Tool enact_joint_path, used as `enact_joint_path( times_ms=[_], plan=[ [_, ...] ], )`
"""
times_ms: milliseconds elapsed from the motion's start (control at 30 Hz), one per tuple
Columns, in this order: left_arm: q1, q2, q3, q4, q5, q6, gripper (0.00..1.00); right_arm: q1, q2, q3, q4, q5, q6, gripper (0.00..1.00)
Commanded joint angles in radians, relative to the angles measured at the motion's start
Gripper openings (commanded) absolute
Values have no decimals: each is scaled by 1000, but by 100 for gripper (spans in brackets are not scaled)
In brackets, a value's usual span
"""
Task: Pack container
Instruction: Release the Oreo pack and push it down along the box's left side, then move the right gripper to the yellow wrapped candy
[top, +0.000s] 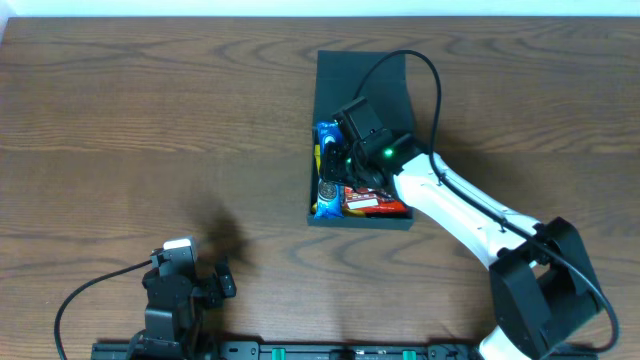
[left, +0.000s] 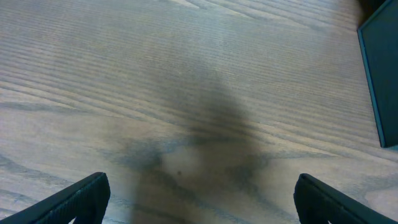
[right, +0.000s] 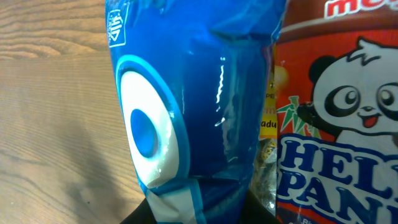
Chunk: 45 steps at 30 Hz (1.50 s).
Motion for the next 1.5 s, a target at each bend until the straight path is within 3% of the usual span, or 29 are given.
enact_joint_path(
  times_ms=[0,33,100,167,433,700,967,1133,1233,1367,1467],
  plan=[
    [-2,-6,1,-68,-3,4,95,-5,19,27,2,-26,-18,25],
    [-2,-6,1,-68,-3,4,95,-5,21,27,2,-27,-18,31],
    [-2,-6,1,-68,-3,4,95,-5,21,27,2,-26,-18,60],
    [-2,-6,1,-68,-3,4,95,-6,21,28,8,-22,-18,75],
    [-2,-6,1,-68,-3,4,96,-2,-1,124,-23,-23,-107,98],
    [-2,-6,1,-68,-3,4,96,32,-100,269,-178,-26,-287,99],
    [-2,-6,1,-68,-3,4,95,42,-264,247,-521,191,-400,99],
    [-2,-6,1,-68,-3,4,95,50,-384,137,-598,248,-558,99],
    [-2,-6,1,-68,-3,4,95,48,-467,11,-605,301,-544,99],
    [-2,-6,1,-68,-3,4,95,26,-579,-136,-607,352,-349,99],
    [-2,-6,1,-68,-3,4,95,13,-638,-200,-621,352,-304,99]
  ],
)
